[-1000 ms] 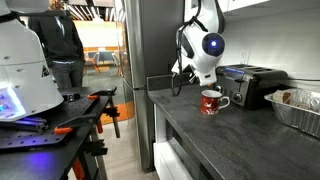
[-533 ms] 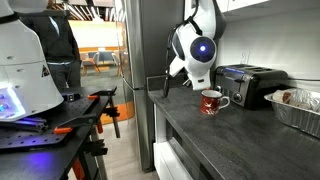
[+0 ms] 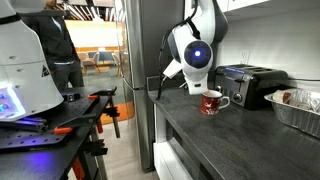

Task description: Put the orange marker inside the red mug

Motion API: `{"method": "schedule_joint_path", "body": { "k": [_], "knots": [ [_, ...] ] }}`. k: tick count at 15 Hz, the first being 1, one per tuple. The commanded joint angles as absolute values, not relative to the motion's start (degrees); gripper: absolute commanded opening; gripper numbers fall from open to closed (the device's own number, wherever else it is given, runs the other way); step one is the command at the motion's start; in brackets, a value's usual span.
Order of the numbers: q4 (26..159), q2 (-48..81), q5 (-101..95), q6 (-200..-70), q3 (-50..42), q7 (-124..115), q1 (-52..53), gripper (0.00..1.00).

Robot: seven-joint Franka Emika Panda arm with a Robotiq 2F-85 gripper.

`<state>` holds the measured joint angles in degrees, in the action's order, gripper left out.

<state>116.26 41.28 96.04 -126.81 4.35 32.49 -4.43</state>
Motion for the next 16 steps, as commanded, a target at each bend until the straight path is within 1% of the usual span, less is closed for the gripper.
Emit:
{"method": "schedule_joint_path", "body": {
  "k": [1,8,14,15,16],
  "knots": [
    [116.0,41.4,99.1,-121.6,1.6,32.0,-3.6,0.07],
    [110.8,46.3,98.0,-115.2,-1.1,27.5,-3.5,0.07],
    [105.3,51.3,97.9,-114.7,-1.1,23.5,-3.4,0.07],
    [104.7,51.8,97.9,-114.9,-1.1,23.1,-3.3,0.1],
    [104.2,52.1,97.7,-115.3,-1.2,22.4,-3.1,0.41]
  ]
}}
